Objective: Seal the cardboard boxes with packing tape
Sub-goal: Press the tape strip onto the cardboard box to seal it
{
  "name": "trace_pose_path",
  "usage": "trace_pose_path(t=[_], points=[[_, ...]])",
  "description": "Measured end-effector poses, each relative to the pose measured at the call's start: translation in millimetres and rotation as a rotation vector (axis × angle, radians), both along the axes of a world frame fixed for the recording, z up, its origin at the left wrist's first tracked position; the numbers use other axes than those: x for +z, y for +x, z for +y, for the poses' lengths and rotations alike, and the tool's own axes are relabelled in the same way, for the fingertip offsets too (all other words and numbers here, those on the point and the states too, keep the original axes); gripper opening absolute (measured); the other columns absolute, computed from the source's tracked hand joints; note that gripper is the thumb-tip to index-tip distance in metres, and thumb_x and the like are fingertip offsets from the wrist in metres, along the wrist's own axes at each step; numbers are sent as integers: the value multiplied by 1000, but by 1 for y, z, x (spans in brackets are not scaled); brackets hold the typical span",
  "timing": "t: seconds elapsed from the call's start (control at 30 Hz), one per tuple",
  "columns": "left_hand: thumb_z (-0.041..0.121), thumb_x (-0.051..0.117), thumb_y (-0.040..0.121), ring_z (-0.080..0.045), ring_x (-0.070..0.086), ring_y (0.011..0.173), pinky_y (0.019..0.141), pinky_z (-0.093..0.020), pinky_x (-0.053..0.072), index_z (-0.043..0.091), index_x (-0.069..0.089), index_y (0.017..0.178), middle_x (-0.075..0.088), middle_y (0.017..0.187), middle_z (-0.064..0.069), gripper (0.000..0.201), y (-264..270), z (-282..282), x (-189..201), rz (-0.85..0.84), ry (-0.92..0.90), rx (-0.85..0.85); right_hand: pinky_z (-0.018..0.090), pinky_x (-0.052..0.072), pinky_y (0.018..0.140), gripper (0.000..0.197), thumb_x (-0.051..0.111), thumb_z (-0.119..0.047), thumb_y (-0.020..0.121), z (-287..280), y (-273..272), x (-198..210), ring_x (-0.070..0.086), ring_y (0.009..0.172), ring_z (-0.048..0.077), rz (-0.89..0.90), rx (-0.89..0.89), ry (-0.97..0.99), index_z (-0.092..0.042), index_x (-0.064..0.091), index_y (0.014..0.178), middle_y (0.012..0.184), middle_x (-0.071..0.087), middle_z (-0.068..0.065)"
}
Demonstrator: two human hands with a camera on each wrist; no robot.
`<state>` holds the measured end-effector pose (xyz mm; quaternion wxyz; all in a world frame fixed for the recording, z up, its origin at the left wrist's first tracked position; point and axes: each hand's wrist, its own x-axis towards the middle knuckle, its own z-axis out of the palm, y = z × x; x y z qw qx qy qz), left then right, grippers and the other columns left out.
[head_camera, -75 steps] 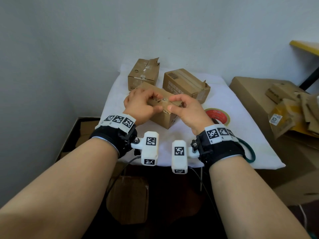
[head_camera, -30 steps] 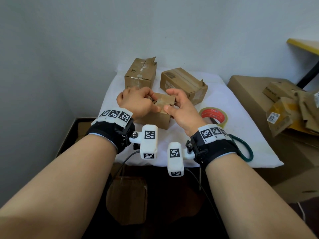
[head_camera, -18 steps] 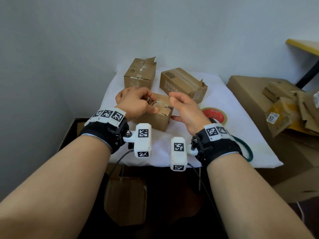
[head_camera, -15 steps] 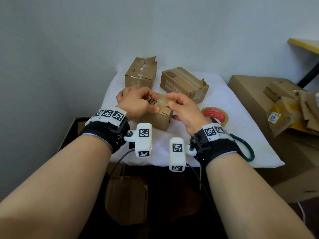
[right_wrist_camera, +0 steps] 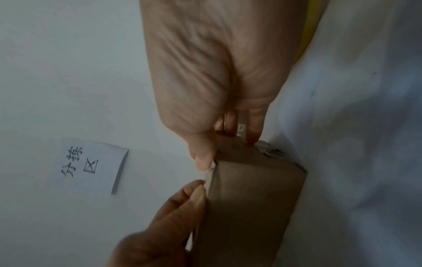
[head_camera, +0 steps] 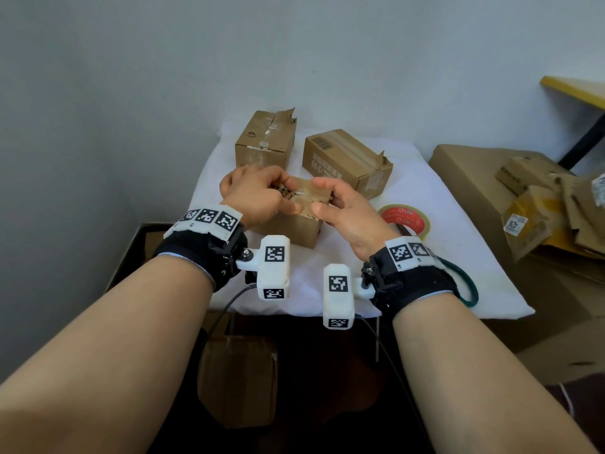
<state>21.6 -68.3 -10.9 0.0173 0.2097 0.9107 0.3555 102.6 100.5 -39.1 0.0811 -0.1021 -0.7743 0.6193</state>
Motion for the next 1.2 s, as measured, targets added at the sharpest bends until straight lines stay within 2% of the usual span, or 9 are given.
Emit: trace_pose_path(t=[0.07,0.17,0.37,0.47,0.6,0.77,0.93,1.03,1.2], points=[[43,79,68,-19,35,126,107,-39,18,44,65,100,52,119,11,35,1,1,0,6,-19,6,40,51,107,43,70,-10,92,0,0,-1,62,119,13,30,-16,11,-44,61,116,127,65,-3],[47,79,68,-22,34,131,112,-41,18,45,61,111,49,128,8,47,1,1,1,13,-54,30,42,52,106,44,71,-10,91,0,0,-4,63,116,11,49,-17,36,-45,59,116,123,66,-6],[49,80,67,-27,20,145,121,-53,2,37,43,136,30,152,0,80,1,5,-2,-73,-59,132,45,46,111,42,71,-45,75,-4,0,-4,57,125,13,-3,-8,80,-58,59,114,133,61,-7],[50,80,66,-24,20,145,118,-48,14,37,42,137,29,153,3,82,-1,5,-5,-89,-35,128,45,42,114,49,66,-63,69,-4,1,-6,52,131,15,-33,12,108,-60,57,118,141,54,-5],[48,80,67,-22,23,142,112,-44,21,36,42,138,31,152,3,82,-2,5,-5,-84,-9,116,44,35,118,50,72,-53,76,-5,6,-3,43,136,12,-35,54,143,-56,55,124,146,47,-7],[44,80,71,-20,23,142,110,-42,21,37,43,138,34,149,4,77,1,0,-8,-53,41,81,46,51,102,54,75,-49,64,-13,1,0,58,115,18,48,-26,133,-56,54,113,131,55,4],[44,79,68,-19,25,141,116,-46,23,40,42,138,36,149,4,80,0,-8,-10,-89,124,38,49,52,102,56,82,-46,54,-12,-6,-7,57,120,25,54,-57,26,-57,56,102,132,55,6],[50,76,59,-20,27,140,116,-50,26,39,42,139,36,149,4,88,1,-11,-7,-125,156,21,40,50,100,58,79,-51,59,-9,-6,-6,57,121,20,12,-64,-12,-54,55,111,135,55,-1],[52,82,54,-20,29,140,117,-48,27,38,41,141,34,148,4,98,-3,-13,-6,-134,197,60,45,48,107,56,64,-54,78,-6,-8,-6,59,122,15,-33,-93,27,-45,49,131,136,56,-8]])
